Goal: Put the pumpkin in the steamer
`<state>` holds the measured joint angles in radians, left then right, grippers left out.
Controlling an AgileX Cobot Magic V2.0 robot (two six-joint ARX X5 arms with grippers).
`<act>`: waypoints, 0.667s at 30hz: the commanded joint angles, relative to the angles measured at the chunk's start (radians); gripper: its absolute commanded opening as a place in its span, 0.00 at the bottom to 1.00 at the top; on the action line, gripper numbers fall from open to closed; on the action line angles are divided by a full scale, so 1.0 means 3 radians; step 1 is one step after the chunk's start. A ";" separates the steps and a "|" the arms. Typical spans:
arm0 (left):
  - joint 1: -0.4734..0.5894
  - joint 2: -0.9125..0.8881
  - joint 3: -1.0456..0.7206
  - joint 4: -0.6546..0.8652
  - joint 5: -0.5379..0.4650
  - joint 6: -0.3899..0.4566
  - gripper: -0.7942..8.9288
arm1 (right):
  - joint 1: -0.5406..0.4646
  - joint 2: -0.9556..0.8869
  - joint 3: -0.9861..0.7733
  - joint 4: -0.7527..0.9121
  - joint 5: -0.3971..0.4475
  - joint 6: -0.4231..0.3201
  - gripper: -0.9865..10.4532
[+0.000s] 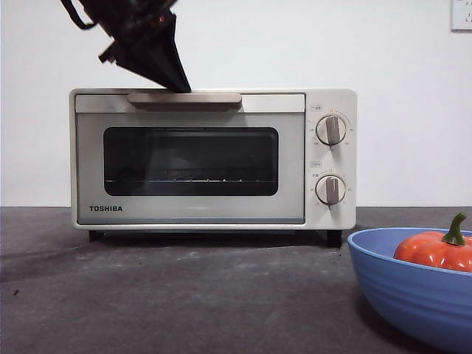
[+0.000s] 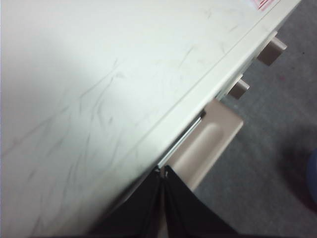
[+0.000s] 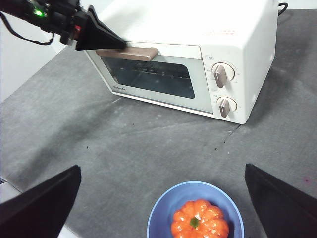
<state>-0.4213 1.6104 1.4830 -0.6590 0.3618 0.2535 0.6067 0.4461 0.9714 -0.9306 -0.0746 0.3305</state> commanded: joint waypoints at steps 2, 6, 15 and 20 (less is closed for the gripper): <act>-0.0024 0.0100 0.0088 -0.0022 -0.0131 0.0078 0.10 | 0.0014 0.0005 0.0038 0.0036 0.0015 0.0033 0.59; -0.0034 0.0120 0.0088 -0.0161 -0.0151 0.0078 0.10 | 0.0014 0.0005 0.0038 0.0034 0.0015 0.0033 0.59; -0.0221 0.0117 0.0086 -0.0576 -0.0188 0.0102 0.10 | 0.0014 0.0005 0.0038 0.0034 0.0071 0.0032 0.59; -0.0275 0.0106 0.0081 -0.0729 -0.0281 0.0094 0.10 | 0.0014 0.0005 0.0038 0.0034 0.0076 0.0032 0.59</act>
<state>-0.5049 1.6089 1.5116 -0.8612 0.3168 0.2714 0.6067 0.4461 0.9714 -0.9306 -0.0551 0.3305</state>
